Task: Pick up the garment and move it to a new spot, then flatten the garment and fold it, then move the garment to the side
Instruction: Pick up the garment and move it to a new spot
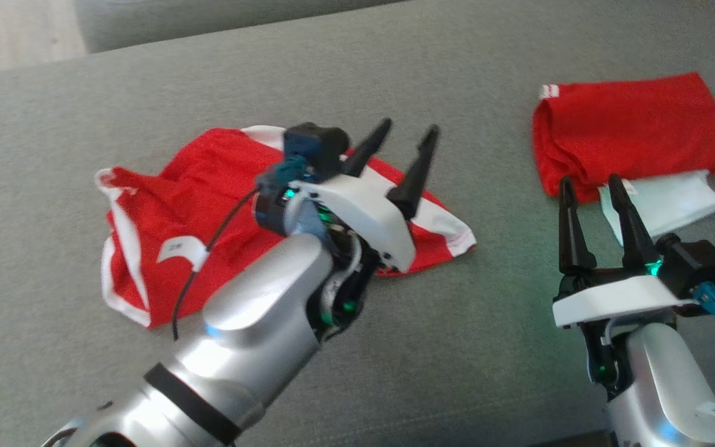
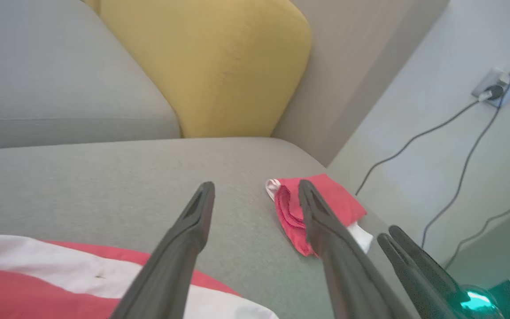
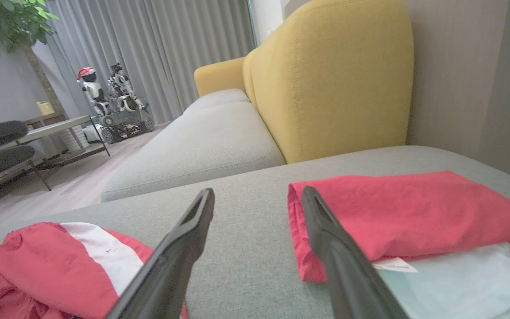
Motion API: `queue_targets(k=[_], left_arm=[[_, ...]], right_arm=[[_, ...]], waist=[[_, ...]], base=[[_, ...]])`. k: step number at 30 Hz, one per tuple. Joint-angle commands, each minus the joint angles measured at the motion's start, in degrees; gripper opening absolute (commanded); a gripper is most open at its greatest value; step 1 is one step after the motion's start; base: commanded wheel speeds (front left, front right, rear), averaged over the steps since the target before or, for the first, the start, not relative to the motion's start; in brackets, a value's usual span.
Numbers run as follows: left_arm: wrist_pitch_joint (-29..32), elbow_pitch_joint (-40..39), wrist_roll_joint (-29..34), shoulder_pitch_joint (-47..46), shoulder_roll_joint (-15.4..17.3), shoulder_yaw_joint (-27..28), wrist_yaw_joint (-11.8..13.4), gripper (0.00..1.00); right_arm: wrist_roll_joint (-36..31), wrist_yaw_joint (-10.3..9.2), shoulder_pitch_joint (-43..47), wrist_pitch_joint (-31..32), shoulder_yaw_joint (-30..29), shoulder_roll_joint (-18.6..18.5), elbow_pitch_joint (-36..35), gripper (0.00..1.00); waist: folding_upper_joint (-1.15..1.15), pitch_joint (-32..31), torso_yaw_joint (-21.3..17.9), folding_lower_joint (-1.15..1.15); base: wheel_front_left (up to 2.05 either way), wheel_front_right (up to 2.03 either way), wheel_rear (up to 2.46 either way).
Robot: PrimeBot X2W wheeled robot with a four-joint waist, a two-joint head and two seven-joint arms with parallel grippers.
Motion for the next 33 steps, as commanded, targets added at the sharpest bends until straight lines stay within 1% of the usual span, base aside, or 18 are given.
queue_targets(k=[1,4,8,12,16,20,23,24,28,33], left_arm=[[-1.97,-0.35,0.25,-2.94,1.15,3.44,0.41,1.00],[-3.93,0.95,1.17,-3.07,4.03,6.24,0.85,1.00],[-5.02,0.65,2.03,-0.68,9.30,10.05,0.14,1.00],[-5.31,-1.88,4.11,4.54,14.80,14.32,-0.04,1.00],[-5.34,-6.57,6.63,13.18,17.55,19.69,-0.42,1.00],[-5.34,-10.50,8.80,22.05,17.31,24.81,-1.24,1.00],[-5.35,-12.67,10.65,27.17,15.51,29.09,-1.79,1.00],[-5.35,-12.67,10.65,27.17,15.51,29.09,-1.79,1.00],[-5.35,-13.83,13.21,31.19,12.29,33.24,-3.47,1.00],[-5.35,-13.07,16.37,31.97,9.73,34.90,-6.62,1.00]], right_arm=[[-0.86,-0.05,-0.04,-0.62,0.83,-0.09,-2.13,1.00],[-1.62,-0.05,0.70,-0.63,0.64,-0.09,-2.08,1.00],[-2.19,-0.05,2.11,-0.63,0.14,-0.09,-1.74,1.00],[-2.27,-0.05,3.81,-0.63,-0.14,-0.09,-1.21,1.00],[-2.10,-0.05,5.39,-0.63,-0.29,-0.09,-0.84,1.00],[-1.98,-0.05,6.38,-0.62,-0.34,-0.09,-0.82,1.00],[-1.94,-0.05,6.63,-0.55,-0.34,-0.09,-0.78,1.00],[-1.94,-0.05,6.63,-0.55,-0.34,-0.09,-0.78,1.00],[-1.83,-0.05,6.75,-0.40,-0.25,-0.09,-0.72,1.00],[-1.83,-0.05,6.37,-0.07,0.23,-0.09,-0.85,1.00]], waist=[[0.00,-1.70,2.55,0.00],[0.00,-3.16,5.10,0.00],[0.00,-5.15,8.58,0.00],[0.00,-6.81,11.27,0.00],[0.00,-7.81,13.32,0.00],[0.00,-7.95,14.67,0.00],[0.00,-7.84,15.10,0.00],[0.00,-7.84,15.10,0.00],[0.00,-7.80,15.32,0.00],[0.00,-7.47,14.89,0.00]], base=[[0.00,0.00,0.00],[0.00,0.00,0.00],[0.00,0.00,0.00],[0.00,0.00,0.00],[0.00,0.00,0.00],[0.00,0.00,0.00],[0.00,0.00,0.00],[0.00,0.00,0.00],[0.00,0.00,0.00],[0.00,0.00,0.00]])
